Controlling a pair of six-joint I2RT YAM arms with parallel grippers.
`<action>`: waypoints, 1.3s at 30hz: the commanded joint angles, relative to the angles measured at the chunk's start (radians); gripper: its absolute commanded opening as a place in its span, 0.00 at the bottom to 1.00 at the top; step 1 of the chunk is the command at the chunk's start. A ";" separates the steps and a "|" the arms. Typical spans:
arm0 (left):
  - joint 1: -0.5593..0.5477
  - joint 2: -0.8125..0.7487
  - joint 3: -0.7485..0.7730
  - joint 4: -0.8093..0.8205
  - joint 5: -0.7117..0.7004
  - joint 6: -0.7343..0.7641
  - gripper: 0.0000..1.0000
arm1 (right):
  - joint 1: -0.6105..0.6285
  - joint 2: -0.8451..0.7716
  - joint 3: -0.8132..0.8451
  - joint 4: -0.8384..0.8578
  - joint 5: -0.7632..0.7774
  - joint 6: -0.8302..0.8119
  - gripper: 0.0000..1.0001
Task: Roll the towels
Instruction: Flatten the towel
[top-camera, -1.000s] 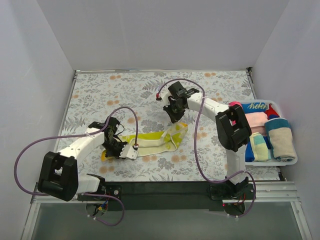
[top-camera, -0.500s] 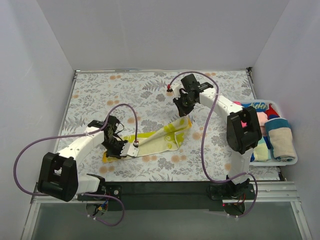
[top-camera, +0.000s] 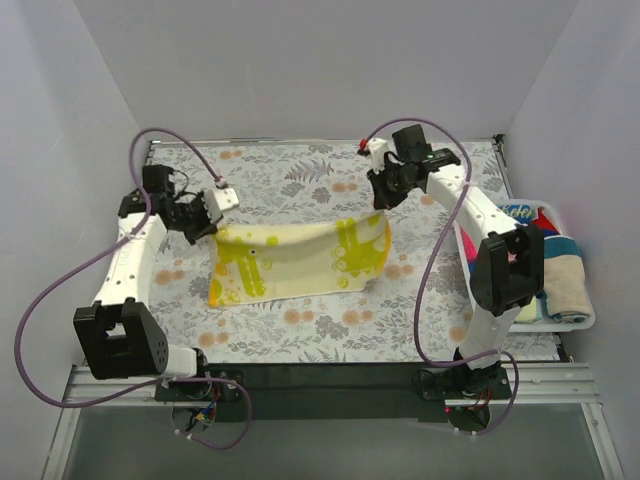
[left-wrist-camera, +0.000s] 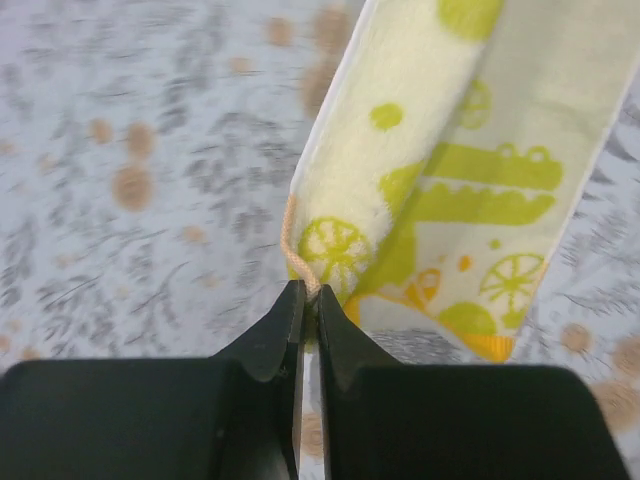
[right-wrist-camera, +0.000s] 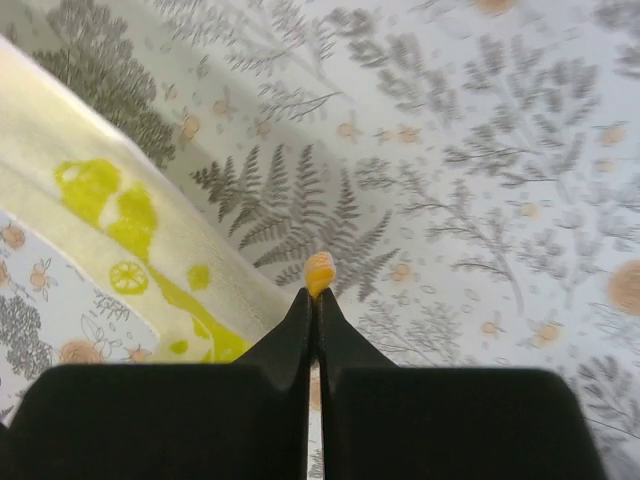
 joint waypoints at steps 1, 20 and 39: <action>0.128 0.040 0.126 0.103 0.111 -0.223 0.00 | -0.076 -0.095 0.114 0.009 -0.020 0.017 0.01; 0.207 -0.301 0.114 -0.115 0.283 -0.123 0.00 | -0.107 -0.624 -0.249 0.088 0.051 0.104 0.01; 0.209 0.357 0.259 0.213 0.154 -0.402 0.32 | -0.105 -0.097 -0.122 0.226 0.161 0.067 0.64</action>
